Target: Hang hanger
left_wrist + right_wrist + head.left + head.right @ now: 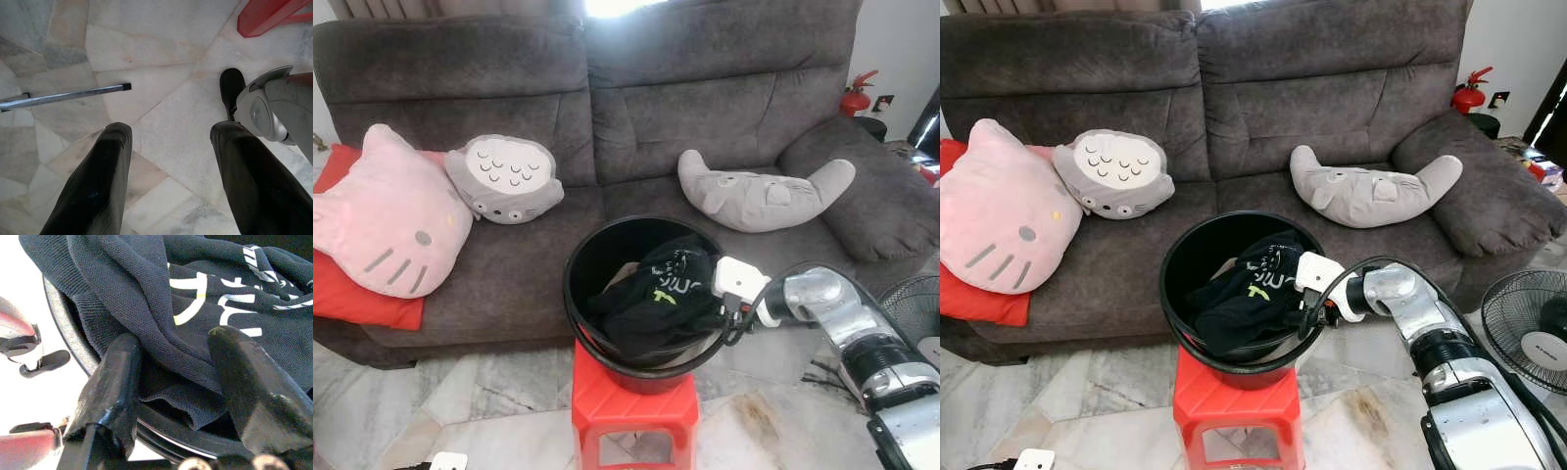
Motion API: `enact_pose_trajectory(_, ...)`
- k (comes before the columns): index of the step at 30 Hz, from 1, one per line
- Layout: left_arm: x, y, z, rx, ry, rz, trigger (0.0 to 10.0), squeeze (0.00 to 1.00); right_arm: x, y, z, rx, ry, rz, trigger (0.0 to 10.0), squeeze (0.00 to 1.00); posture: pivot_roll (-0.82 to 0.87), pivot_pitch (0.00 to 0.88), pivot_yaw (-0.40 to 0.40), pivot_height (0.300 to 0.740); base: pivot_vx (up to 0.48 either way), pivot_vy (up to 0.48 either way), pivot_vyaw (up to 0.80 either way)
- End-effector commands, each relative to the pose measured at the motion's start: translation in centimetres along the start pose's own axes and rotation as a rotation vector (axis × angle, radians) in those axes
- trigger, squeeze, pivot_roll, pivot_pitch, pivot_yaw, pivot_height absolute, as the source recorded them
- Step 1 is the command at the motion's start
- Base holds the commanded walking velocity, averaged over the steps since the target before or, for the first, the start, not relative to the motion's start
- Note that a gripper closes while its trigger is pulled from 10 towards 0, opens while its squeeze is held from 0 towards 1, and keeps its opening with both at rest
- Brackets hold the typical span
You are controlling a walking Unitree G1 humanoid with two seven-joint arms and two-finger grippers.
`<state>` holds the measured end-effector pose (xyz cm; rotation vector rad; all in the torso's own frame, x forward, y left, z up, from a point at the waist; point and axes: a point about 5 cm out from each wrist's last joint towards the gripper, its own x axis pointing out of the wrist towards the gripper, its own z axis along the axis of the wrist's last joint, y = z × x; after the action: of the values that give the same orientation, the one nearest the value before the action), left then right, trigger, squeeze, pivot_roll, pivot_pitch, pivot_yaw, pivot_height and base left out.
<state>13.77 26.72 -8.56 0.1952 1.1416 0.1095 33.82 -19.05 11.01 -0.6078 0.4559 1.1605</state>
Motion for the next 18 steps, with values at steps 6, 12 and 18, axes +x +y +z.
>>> enact_pose_trajectory(6,0.0,-0.1,-0.1,-0.01,0.001,0.0,10.0,0.0,0.2,-0.1,0.5,-0.004,-0.031,0.008,0.0,0.0,-0.09,0.0,0.055,0.719,0.0,0.0,0.0)
enact_pose_trajectory(12,0.0,-0.1,-0.1,-0.011,0.001,0.001,10.0,0.0,-0.1,-0.7,0.9,-0.01,-0.046,-0.029,0.0,0.0,-0.09,0.0,0.055,0.719,0.0,0.0,0.0)
enact_pose_trajectory(18,0.0,-0.1,-0.1,-0.01,0.001,0.002,10.0,0.0,-0.7,-1.8,1.7,-0.048,-0.066,-0.137,0.0,0.0,-0.09,0.0,0.053,0.719,0.0,0.0,0.0)
